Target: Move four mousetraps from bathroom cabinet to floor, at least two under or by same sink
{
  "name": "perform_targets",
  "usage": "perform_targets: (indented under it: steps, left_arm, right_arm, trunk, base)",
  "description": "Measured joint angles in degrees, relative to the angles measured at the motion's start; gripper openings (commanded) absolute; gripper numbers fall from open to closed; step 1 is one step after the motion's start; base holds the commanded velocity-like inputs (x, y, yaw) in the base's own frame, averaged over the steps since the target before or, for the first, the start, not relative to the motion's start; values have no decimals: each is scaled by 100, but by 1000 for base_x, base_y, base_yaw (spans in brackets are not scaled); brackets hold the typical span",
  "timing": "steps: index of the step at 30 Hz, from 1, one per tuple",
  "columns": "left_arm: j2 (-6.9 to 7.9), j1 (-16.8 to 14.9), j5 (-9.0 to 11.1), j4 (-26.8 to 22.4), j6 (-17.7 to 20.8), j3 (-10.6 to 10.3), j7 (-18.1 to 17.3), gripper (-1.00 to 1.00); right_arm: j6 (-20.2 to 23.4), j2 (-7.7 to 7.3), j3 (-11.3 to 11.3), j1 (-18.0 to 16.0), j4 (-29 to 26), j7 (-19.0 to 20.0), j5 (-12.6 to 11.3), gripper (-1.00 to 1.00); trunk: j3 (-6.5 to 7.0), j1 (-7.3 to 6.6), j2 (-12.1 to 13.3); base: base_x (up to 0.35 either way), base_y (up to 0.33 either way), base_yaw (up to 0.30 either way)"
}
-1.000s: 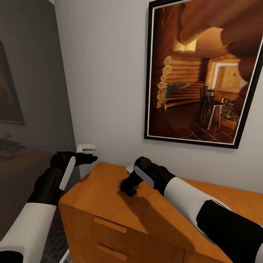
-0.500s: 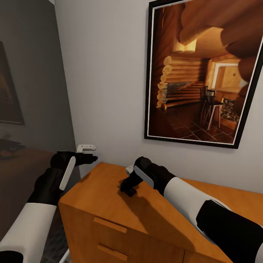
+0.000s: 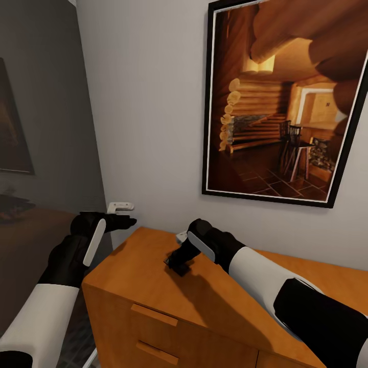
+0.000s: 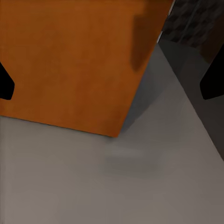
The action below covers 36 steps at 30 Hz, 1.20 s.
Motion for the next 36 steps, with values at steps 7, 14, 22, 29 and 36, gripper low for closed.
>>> perform_targets:
  steps: [7, 14, 22, 29, 36]
  left_arm:
    - [0, 0, -1, 0, 0, 0, 0, 100]
    - [0, 0, -5, 0, 0, 0, 0, 100]
    - [0, -1, -9, 0, 0, 0, -6, 100]
    - [0, -1, -10, 0, 1, 0, -8, 100]
    - [0, -1, -10, 0, 1, 0, -5, 100]
  right_arm:
    - [0, 5, 15, 0, -14, 6, 35, -100]
    - [-3, -33, 16, 46, -140, 19, 115, -100]
    - [-1, -78, -29, 63, -166, -13, 79, -100]
    - [-3, -223, -246, 22, -632, -42, 171, -100]
    - [-5, -356, -795, -12, -1016, -77, 174, -100]
  trunk:
    - [0, 0, 0]
    - [0, 0, 1]
    - [-1, 1, 1]
    - [-2, 1, 1]
    - [-2, 1, 1]
  base:
    - [0, 0, 0]
    - [0, 0, 0]
    - [0, 0, 0]
    - [0, 0, 0]
    - [0, 0, 0]
